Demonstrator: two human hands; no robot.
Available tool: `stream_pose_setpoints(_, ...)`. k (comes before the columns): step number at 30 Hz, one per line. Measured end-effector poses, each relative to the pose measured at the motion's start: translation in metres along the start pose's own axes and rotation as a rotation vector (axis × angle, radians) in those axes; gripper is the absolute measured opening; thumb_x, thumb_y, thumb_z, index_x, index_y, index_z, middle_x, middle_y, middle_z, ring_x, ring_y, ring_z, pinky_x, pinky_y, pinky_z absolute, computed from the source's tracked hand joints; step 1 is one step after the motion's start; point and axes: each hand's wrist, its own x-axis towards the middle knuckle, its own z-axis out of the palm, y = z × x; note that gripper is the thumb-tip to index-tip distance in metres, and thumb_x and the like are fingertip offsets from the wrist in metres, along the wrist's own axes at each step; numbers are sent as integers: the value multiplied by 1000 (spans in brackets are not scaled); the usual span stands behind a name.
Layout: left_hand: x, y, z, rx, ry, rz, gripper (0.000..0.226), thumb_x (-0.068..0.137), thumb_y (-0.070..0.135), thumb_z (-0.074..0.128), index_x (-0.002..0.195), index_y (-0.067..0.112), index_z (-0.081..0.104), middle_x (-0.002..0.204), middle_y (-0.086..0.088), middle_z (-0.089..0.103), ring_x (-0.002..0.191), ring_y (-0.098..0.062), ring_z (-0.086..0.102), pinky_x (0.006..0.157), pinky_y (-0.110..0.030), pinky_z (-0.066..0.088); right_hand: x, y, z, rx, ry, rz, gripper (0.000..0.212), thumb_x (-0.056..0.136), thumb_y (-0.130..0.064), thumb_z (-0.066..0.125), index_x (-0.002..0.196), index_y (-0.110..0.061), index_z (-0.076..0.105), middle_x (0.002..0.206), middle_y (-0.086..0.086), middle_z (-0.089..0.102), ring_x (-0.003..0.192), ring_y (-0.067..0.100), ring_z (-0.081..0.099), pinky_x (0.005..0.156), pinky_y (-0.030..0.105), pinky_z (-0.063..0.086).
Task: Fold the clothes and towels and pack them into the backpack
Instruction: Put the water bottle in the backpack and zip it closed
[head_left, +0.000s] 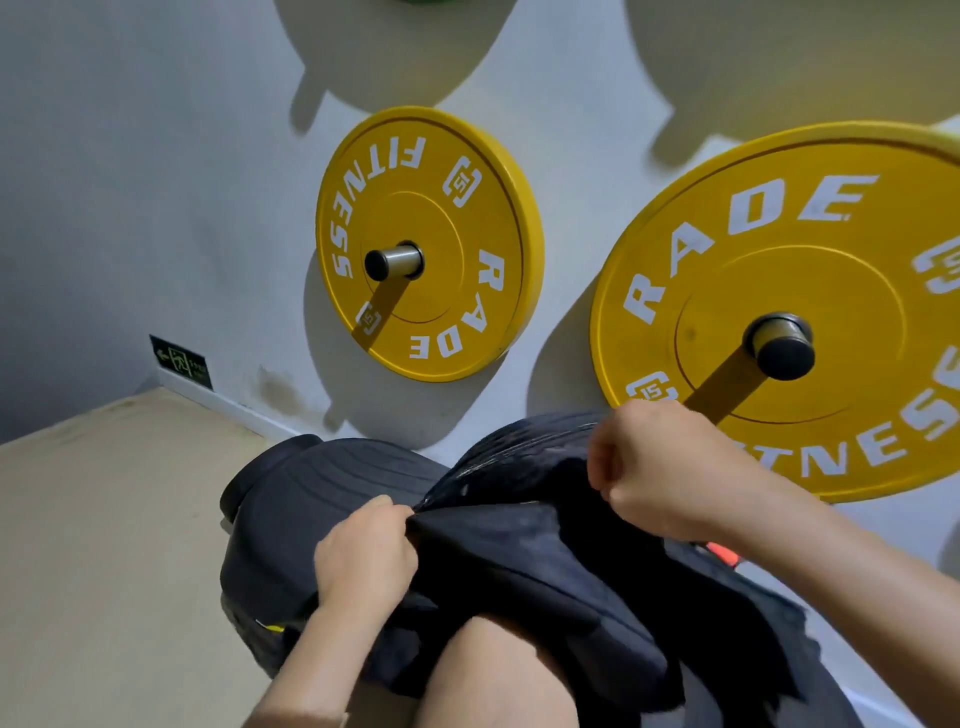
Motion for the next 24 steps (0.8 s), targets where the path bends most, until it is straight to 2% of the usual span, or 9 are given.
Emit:
stream_pose_setpoints(2, 6, -1, -12, -101, -134, 76, 41, 75, 2, 43, 90, 34, 65, 100, 11, 52, 104, -17, 52, 82, -31, 46, -1, 11, -17, 87, 77, 34, 17, 71, -8, 54, 71, -20, 67, 76, -1, 67, 77, 21, 62, 63, 31, 52)
stream_pose_setpoints(5, -2, 31, -49, -649, -98, 363, 59, 64, -4, 41, 97, 35, 72, 112, 27, 58, 112, 8, 48, 98, -9, 33, 11, 13, -23, 208, 171, 21, 18, 73, -6, 56, 68, -21, 64, 71, -6, 62, 69, 12, 57, 52, 24, 42)
stream_pose_setpoints(8, -15, 73, -78, -976, -266, 436, 37, 75, 17, 51, 101, 32, 73, 105, 24, 68, 106, 9, 57, 94, -12, 42, 18, 14, -19, 376, 176, 18, 14, 75, -7, 64, 70, -20, 63, 66, -7, 62, 62, 6, 55, 50, 16, 37)
stream_pose_setpoints(10, -8, 88, -81, -941, -282, 401, 18, 79, 35, 71, 97, 35, 71, 95, 18, 70, 92, 3, 63, 87, -23, 50, 20, 18, -15, 480, 176, 25, 13, 76, -8, 69, 71, -19, 63, 64, -6, 62, 56, 2, 53, 49, 11, 35)
stream_pose_setpoints(15, 6, 113, -79, -673, -169, 351, 34, 63, 35, 85, 80, 30, 57, 69, 11, 58, 61, -3, 51, 62, -25, 46, 21, 20, -15, 648, 155, 38, 13, 77, -5, 68, 71, -16, 66, 66, 0, 65, 60, 10, 59, 57, 22, 46)
stream_pose_setpoints(17, 7, 117, -79, -572, -80, 399, 29, 70, 35, 79, 77, 31, 51, 64, 11, 53, 64, -6, 51, 58, -25, 39, 21, 18, -13, 673, 146, 25, 12, 77, -5, 67, 71, -15, 66, 68, 3, 66, 60, 12, 59, 56, 23, 47)
stream_pose_setpoints(20, 16, 101, -88, -479, 19, 503, 15, 78, 37, 70, 85, 33, 57, 75, 13, 61, 79, -11, 56, 71, -31, 45, 20, 31, -8, 727, 172, 68, 16, 79, -6, 69, 71, -17, 61, 63, -1, 58, 54, 10, 51, 52, 19, 38)
stream_pose_setpoints(23, 32, 68, -103, -471, 62, 482, 5, 81, 37, 67, 80, 39, 63, 83, 15, 63, 84, -5, 57, 76, -30, 44, 17, 77, 5, 800, 265, 273, 20, 78, -5, 70, 68, -16, 56, 64, 1, 54, 58, 16, 47, 55, 25, 36)
stream_pose_setpoints(24, 36, 59, -106, -430, 40, 452, 15, 83, 32, 68, 74, 41, 62, 83, 15, 62, 83, -5, 57, 75, -30, 43, 14, 90, 14, 837, 269, 339, 21, 78, -3, 70, 68, -15, 56, 64, 3, 53, 59, 18, 45, 57, 27, 36)
